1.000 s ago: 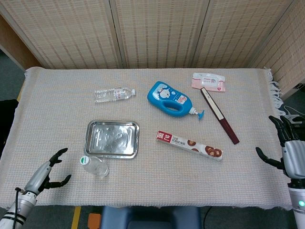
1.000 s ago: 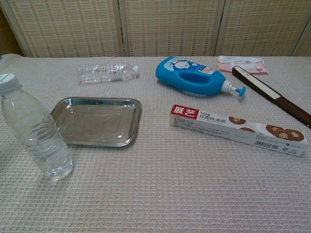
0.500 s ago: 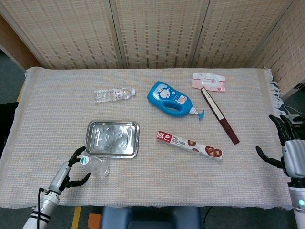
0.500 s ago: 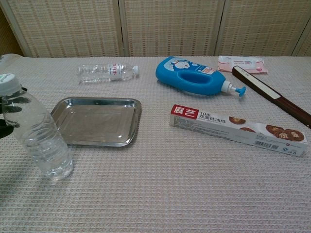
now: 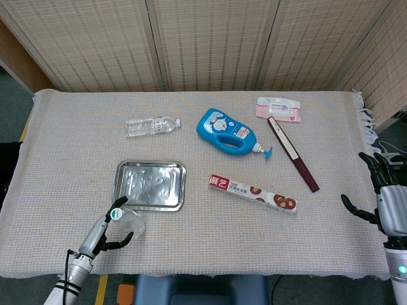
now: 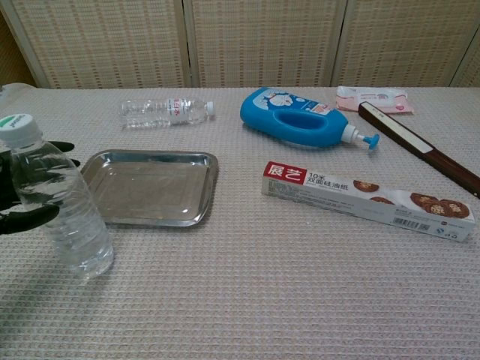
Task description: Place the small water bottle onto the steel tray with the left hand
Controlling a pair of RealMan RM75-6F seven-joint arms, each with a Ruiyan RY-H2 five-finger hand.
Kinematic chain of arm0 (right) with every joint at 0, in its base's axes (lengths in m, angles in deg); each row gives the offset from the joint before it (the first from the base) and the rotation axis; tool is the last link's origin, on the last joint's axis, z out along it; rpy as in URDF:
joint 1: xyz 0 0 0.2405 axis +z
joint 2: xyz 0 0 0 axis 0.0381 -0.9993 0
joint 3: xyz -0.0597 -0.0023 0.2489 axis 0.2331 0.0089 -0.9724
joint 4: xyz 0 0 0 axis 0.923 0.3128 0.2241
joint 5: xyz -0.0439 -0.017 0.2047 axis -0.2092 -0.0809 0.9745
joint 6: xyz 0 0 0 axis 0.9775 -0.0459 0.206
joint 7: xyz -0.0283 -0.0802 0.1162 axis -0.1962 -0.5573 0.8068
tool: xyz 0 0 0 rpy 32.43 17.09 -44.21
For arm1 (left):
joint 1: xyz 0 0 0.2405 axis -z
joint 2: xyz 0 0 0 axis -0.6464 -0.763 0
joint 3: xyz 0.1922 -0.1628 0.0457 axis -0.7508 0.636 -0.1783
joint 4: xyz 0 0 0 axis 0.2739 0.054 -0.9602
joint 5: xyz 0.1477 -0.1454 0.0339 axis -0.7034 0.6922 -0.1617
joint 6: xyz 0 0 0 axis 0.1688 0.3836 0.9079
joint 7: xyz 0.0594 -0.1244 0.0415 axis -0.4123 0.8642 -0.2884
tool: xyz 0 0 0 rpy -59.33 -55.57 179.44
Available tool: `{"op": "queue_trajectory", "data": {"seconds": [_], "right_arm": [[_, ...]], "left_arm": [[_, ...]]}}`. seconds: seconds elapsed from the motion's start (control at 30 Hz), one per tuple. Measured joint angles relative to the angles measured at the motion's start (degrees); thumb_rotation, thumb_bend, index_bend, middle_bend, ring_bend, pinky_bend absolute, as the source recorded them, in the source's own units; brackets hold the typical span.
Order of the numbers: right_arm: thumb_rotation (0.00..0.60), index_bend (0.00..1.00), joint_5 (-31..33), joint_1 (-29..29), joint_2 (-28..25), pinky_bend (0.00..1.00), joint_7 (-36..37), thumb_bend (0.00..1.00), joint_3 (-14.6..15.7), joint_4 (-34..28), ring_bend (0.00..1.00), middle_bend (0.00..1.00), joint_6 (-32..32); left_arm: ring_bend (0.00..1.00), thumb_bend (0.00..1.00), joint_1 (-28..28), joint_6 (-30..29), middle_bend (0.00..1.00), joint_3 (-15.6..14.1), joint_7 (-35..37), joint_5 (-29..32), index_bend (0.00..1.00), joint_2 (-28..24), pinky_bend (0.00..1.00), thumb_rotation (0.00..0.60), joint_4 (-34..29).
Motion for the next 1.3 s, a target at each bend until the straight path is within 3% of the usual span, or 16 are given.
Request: {"op": "queue_trajectory", "data": {"seconds": [0.4,0.5,0.7,0.87,1.07,1.3], "right_arm": [[0.6,0.08,0.4,0.5,0.0,0.21,-0.8,0.19,0.4,-0.1,0.0,0.11,-1.7],[0.6,0.08,0.5,0.6,-0.1,0.21,-0.7,0.19,0.4,-0.1,0.0,0.11,-1.8],[0.6,0.08,0.6,0.6,0.0,0.21,-0.9,0.19,0.4,-0.2,0.0,0.11,-1.8],[0.6,0.08,0.6,0.6,-0.1,0.21,-1.0,0.19,0.6,-0.2,0.0,0.11,-2.1],[0.6,0.08,0.9,0.8,-0.3,0.21,-1.0,0.19,0.7,-0.4,0.0,0.11,-2.9],[0.6,0.08,1.3,0.9,-0.4,0.21,-1.2,0.19,0.7,-0.5,0.0,0.11,-3.1]], "left_arm": [[0.0,0.37,1.3,-0.4,0.02,1.5,0.4,1.9,0.0,7.0,0.13,0.6,3.4],[0.06,0.37,1.1,-2.2,0.16,2.2,-0.2,2.5,0.02,8.7,0.14,0.6,4.7],[0.22,0.38,0.3,-6.5,0.37,3.6,-3.2,3.5,0.24,10.9,0.2,0.6,6.3],[0.29,0.37,0.4,-7.6,0.46,4.2,-6.0,3.5,0.32,10.8,0.26,0.6,7.0],[0.34,0.37,2.2,-8.6,0.5,5.7,-14.0,1.7,0.37,9.2,0.32,0.6,9.6],[0.4,0.38,6.7,-10.3,0.57,9.1,-32.4,-0.6,0.4,7.2,0.4,0.6,18.7]]}}
